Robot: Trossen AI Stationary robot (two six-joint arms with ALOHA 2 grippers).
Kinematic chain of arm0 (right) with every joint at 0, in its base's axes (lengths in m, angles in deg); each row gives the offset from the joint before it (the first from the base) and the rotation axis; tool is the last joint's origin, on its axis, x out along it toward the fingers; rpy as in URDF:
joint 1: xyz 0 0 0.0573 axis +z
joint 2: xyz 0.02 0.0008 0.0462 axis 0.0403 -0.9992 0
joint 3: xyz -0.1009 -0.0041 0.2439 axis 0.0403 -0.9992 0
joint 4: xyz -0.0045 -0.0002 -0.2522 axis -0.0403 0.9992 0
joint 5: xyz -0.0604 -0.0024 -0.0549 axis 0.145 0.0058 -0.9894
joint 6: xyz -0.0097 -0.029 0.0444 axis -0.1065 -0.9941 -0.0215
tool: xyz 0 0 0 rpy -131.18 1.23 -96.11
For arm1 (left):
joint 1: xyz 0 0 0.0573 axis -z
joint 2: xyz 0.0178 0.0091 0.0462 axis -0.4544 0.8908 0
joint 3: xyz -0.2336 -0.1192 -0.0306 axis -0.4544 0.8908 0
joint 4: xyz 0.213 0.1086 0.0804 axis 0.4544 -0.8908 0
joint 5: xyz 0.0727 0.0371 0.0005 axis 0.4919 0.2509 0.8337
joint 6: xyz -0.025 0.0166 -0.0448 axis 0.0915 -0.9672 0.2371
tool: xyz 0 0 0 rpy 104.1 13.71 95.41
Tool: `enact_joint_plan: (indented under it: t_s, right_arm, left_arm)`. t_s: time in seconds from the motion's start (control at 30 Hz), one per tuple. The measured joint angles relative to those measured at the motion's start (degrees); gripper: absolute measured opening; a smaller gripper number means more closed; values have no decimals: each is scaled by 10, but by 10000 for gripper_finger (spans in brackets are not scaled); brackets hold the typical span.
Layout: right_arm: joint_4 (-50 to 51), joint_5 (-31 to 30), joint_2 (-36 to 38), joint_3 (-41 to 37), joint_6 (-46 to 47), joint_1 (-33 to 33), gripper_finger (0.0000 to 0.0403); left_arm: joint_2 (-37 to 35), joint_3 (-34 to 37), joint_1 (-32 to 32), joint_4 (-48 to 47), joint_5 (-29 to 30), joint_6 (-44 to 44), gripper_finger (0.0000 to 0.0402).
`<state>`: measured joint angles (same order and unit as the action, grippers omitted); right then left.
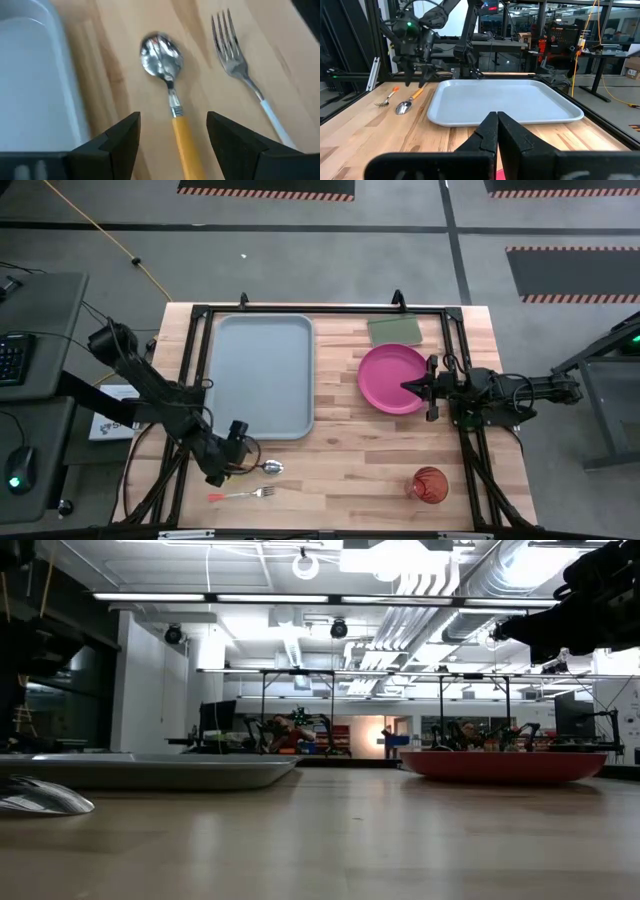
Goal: Pick and place plate/cup/fork/spoon on tray
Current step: Put the yellow spoon on the top of the gray serving tray
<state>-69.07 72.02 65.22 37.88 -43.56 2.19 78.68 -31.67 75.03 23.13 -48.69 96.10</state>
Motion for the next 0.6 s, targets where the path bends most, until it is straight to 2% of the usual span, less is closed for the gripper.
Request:
enact_joint_plan:
  t_s: [0.27,0.6]
  right_arm:
    - [0,0,0,0,0,0,0]
    - [0,0,0,0,0,0,0]
  left_arm:
    - [81,-1,20,63,-17,45,217]
    - [141,-3,21,71,38,129,201]
